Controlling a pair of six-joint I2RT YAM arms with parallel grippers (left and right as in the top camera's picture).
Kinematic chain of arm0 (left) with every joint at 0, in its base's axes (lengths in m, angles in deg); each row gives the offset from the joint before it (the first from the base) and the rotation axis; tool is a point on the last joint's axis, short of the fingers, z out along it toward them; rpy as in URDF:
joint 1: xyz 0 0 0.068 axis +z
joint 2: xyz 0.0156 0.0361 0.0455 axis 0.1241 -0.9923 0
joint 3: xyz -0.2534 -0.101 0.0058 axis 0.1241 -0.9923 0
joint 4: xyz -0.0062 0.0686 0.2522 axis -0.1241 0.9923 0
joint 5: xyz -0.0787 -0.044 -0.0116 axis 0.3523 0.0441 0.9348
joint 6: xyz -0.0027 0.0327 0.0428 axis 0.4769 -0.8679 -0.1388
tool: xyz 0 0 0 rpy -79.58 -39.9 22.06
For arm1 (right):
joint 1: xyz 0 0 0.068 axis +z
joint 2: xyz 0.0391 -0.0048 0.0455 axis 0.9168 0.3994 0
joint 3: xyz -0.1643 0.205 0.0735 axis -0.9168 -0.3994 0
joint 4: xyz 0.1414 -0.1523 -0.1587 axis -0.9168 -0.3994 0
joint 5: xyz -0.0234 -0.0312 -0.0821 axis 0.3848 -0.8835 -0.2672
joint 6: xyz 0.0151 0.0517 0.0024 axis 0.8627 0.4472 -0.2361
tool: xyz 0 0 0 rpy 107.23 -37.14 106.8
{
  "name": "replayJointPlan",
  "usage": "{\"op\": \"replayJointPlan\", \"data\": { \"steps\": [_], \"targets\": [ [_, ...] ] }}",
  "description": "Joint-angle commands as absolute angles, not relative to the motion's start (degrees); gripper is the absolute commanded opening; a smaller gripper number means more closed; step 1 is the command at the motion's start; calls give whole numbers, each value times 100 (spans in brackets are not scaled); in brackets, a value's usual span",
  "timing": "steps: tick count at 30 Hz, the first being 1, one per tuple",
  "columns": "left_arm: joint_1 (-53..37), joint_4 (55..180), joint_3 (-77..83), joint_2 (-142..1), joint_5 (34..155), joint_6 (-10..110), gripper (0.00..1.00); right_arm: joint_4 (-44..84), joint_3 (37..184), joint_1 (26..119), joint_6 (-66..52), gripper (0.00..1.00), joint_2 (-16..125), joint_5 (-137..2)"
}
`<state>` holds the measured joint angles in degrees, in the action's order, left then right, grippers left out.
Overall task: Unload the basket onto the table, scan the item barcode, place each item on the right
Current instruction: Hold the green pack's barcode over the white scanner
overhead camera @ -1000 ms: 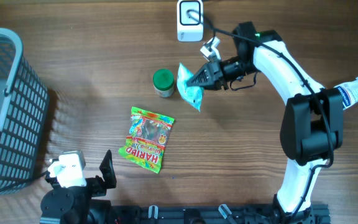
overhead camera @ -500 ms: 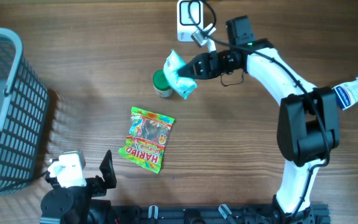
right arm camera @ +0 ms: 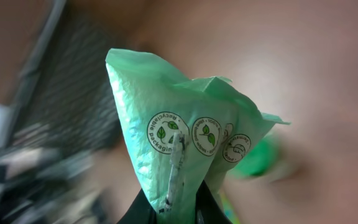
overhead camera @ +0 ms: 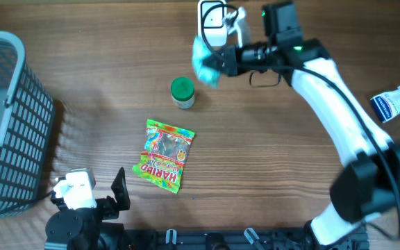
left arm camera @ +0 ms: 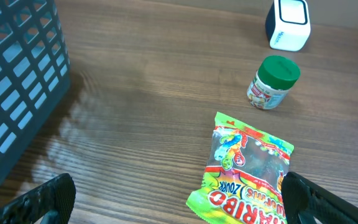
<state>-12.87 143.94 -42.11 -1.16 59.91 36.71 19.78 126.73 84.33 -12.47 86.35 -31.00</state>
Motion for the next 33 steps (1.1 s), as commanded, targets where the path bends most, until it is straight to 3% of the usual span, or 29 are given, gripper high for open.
{"op": "replayJointPlan", "data": {
  "steps": [1,8,14,19,33],
  "targets": [
    [-1330,14377,-4224,-100,5941,3687,100,2258,12944,8553,-1789,5,8231,-5937],
    [-1330,14377,-4224,-100,5941,3687,100,3257,13424,8706,-1802,5,9372,-6757],
    [-1328,14377,-4224,-100,5941,3687,100,2752,15811,8903,-1942,5,11428,-7622],
    [-1330,14377,-4224,-100,5941,3687,100,2606,16782,8901,-1942,5,12423,-7799],
    [-1328,14377,-4224,-100,5941,3687,100,1071,17140,8944,-1817,4,12633,-8575]
  ]
}}
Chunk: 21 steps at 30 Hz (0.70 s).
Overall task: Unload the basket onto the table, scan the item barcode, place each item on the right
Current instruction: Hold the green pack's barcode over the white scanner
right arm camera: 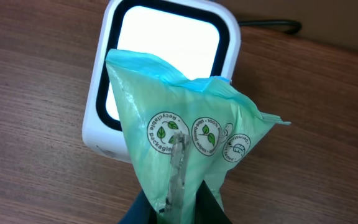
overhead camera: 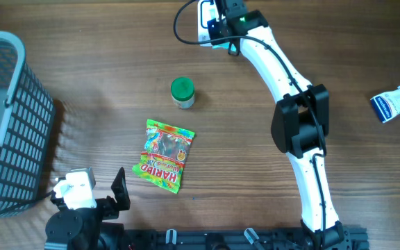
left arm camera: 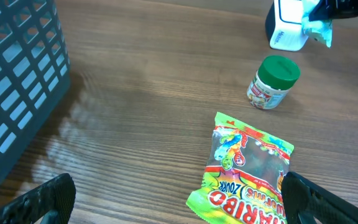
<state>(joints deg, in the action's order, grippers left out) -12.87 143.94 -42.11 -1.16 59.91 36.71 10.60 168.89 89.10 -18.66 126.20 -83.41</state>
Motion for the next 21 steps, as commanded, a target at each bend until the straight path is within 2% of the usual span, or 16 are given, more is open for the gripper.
{"op": "replayJointPlan", "data": {
  "steps": [1,9,14,17,21],
  "targets": [
    [-1330,14377,-4224,-100,5941,3687,100,1041,17169,8944,-1828,5,12635,-8665],
    [-1330,14377,-4224,-100,5941,3687,100,748,17184,9063,-2617,4,12633,-9100],
    [-1330,14377,-4224,-100,5941,3687,100,-1010,18027,9097,-3282,4,12633,-8940],
    [-1330,14377,-4224,-100,5941,3687,100,-2435,18768,8905,-2799,4,12576,-8960],
    [-1328,14377,-4224,-100,5941,3687,100,-3619,18915,8363,-1157,4,12419,-9808]
  ]
}}
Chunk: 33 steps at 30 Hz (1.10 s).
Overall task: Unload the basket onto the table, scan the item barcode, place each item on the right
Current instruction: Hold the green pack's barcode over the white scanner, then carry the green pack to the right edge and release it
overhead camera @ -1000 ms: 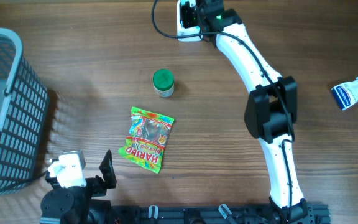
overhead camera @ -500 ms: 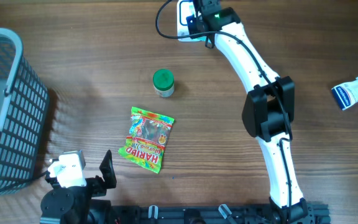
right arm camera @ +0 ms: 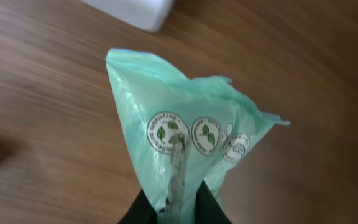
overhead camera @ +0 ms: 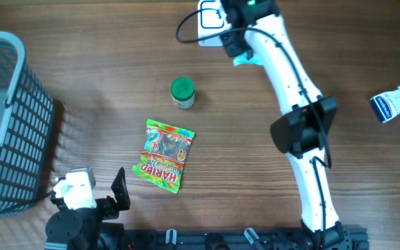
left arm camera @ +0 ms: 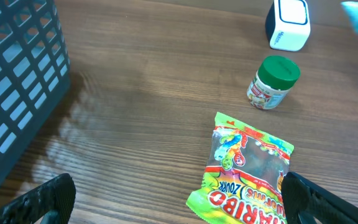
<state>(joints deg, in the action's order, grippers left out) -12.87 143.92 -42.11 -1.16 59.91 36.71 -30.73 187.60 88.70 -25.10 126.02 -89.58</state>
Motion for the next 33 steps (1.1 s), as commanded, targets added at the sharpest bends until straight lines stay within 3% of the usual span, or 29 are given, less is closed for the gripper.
{"op": "replayJointPlan", "data": {
  "steps": [1,7,10,16,17,18,19,20,28,33],
  "targets": [
    [-1330,14377,-4224,-100,5941,3687,100,-3873,18915,8214,-749,4,12419,-10149],
    [-1330,14377,-4224,-100,5941,3687,100,-3678,18699,6621,-150,4,12421,-10295],
    [-1330,14377,-4224,-100,5941,3687,100,-2850,18480,5554,-471,4,12429,-9285],
    [-1328,14377,-4224,-100,5941,3687,100,-1729,17328,4333,-539,5,12443,-9100],
    [-1330,14377,-4224,-100,5941,3687,100,-1556,17144,4202,-657,8,12443,-8944],
    [-1328,14377,-4224,-100,5941,3687,100,-1462,17061,4077,-786,57,12443,-8614],
    [-1330,14377,-4224,-100,5941,3687,100,-1390,17057,4003,-845,82,12440,-8140],
    [-1330,14377,-4224,-100,5941,3687,100,-1377,17099,3981,-902,99,12410,-7801],
    [-1328,14377,-4224,-100,5941,3687,100,-2096,17647,4864,-781,99,11498,-6864],
    [-1330,14377,-4224,-100,5941,3687,100,-3438,17645,6048,582,100,11175,-6643]
  ]
}}
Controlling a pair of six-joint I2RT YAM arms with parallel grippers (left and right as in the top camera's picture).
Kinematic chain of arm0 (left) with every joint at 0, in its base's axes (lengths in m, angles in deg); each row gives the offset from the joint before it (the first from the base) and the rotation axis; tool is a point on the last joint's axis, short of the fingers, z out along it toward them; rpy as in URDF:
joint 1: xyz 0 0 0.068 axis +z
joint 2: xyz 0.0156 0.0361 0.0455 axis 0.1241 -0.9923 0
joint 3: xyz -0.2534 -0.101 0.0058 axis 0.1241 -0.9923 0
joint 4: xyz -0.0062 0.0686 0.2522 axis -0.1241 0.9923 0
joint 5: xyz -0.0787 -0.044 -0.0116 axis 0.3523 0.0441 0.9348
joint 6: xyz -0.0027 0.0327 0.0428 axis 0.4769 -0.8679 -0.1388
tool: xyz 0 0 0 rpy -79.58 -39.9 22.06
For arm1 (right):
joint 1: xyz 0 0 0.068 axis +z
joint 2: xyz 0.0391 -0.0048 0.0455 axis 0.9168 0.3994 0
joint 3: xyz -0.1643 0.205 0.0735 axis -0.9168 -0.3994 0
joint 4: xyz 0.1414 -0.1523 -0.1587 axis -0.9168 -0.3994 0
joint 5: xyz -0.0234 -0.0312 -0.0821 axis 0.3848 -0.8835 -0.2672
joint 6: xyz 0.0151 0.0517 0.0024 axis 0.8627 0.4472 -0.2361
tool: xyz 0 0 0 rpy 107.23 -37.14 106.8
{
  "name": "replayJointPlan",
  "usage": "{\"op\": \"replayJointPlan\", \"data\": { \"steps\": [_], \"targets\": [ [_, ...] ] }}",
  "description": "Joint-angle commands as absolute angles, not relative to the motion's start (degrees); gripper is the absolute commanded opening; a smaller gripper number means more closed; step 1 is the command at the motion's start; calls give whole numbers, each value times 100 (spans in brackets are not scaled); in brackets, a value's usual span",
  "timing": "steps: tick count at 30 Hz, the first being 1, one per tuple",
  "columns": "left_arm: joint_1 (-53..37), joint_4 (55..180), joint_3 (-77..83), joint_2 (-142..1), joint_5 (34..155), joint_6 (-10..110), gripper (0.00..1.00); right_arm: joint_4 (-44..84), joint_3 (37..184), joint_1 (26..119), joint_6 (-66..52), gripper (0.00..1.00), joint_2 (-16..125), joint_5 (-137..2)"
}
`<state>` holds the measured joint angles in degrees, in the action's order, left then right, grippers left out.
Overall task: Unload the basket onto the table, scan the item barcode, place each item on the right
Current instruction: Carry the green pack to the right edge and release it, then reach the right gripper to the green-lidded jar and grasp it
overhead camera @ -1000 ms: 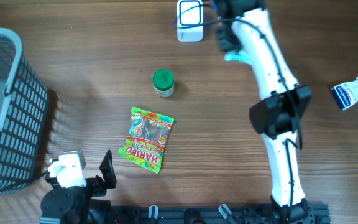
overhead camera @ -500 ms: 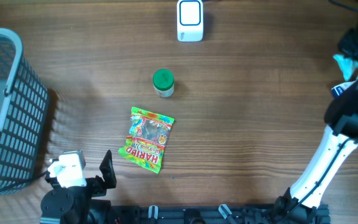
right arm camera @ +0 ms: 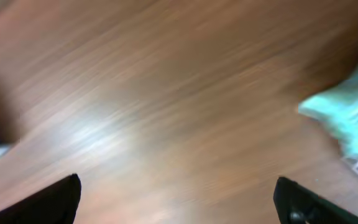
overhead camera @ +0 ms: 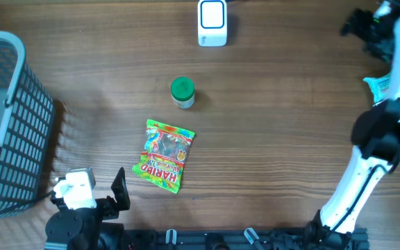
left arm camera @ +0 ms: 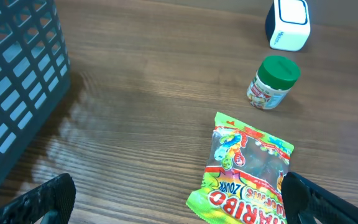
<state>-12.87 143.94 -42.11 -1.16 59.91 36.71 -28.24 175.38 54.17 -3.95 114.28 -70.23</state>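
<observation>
The white barcode scanner [overhead camera: 212,23] stands at the back middle of the table and also shows in the left wrist view as the scanner [left arm camera: 289,25]. The pale green bag [overhead camera: 378,85] lies on the table at the far right, beside the right arm; blurred, the bag [right arm camera: 347,118] shows at the right edge of the right wrist view. My right gripper [right arm camera: 179,193] is open and empty, with the bag off to its right. The left gripper [left arm camera: 176,185] rests open near the front left, holding nothing.
A green-lidded jar [overhead camera: 182,92] stands left of centre, and a Haribo sweets bag [overhead camera: 164,155] lies in front of it. A dark mesh basket [overhead camera: 9,118] fills the left edge. A white-and-blue corner peeks in below the green bag.
The right gripper was shut on the green bag just right of the scanner. Now it is open at the far right, and the bag lies on the table there. The left arm is unchanged.
The right gripper held the green bag near the jar, below the scanner. Then the bag was in front of the scanner's lit window. Then it was held just right of the scanner. Now it lies released at the far right.
</observation>
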Motion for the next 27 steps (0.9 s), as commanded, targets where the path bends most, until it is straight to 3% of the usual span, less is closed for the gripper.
{"op": "replayJointPlan", "data": {
  "steps": [1,6,9,14,27],
  "targets": [
    [-1328,14377,-4224,-100,5941,3687,100,-3790,17638,6293,937,100,11186,-6402],
    [-1330,14377,-4224,-100,5941,3687,100,-3895,17219,7537,1594,100,11188,-4746],
    [-1328,14377,-4224,-100,5941,3687,100,-3617,16985,8298,2423,100,11190,-5119],
    [-1328,14377,-4224,-100,5941,3687,100,-3130,16810,9200,4746,100,11199,-5950],
    [-1330,14377,-4224,-100,5941,3687,100,-1871,16810,9976,5120,100,12029,-6444]
  ]
}}
